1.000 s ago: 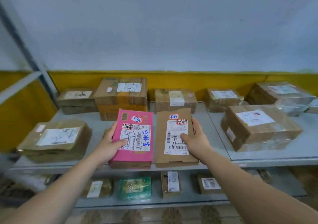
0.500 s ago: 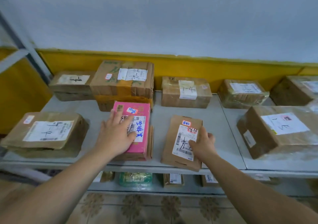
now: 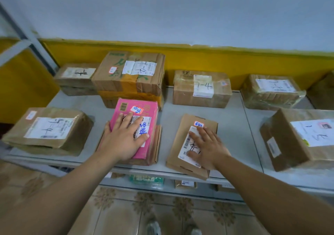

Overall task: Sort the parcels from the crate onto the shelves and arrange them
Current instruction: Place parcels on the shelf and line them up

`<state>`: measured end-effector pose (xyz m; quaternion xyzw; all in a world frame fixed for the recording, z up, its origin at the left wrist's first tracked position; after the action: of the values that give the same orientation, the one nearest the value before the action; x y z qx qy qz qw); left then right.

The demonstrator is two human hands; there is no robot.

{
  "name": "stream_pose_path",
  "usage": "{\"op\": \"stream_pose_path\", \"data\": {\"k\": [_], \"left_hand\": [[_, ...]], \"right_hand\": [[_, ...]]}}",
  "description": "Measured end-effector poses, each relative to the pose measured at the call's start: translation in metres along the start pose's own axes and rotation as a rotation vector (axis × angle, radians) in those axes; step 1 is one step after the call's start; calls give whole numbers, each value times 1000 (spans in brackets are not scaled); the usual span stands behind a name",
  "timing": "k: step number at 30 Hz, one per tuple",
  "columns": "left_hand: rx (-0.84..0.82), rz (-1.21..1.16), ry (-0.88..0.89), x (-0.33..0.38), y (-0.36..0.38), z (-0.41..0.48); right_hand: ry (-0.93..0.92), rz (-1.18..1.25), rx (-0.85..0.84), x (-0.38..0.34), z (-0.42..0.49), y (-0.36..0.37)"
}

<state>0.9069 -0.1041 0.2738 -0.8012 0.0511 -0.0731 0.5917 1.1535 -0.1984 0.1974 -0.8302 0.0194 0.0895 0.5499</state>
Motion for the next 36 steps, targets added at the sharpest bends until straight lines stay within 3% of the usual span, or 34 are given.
{"op": "stream_pose_path", "data": {"k": [11,13,16,18,21,26,30,36], "left_hand": [[11,4,-1,-1,1,0],[9,4,0,0,1,-1],[13,-1,1,1,0,-1],[19,1,1,1,0,-1],[17,-4,-3,1,1,0],[13,-5,-8,0,2,0],[24,-4,-3,0,1,1],[40,-31,-14,-1,1,3]], "right_hand": [[410,171,117,28,-26,-2],[282,126,92,21,-22,-7],[-101,-3,-22,5,-20,-9],[-218,-73,-118,4,-26,-3],[-153,-60,-84,7,-23,6],[237,75,104,-5,-12,2],[114,11,160,-17,12,-29],[-97,-98,32,-8,55,-33]]}}
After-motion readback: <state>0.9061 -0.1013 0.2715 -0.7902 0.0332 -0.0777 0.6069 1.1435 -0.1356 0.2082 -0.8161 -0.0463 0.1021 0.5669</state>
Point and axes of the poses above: each hand's wrist, its own z-axis towards the middle knuckle, its own y-axis out of the palm, x = y × z, the point moved 10 cm from there along z, towards the middle knuckle, and after that the axes turned 11 degrees about -y, right-handed, at the moved point
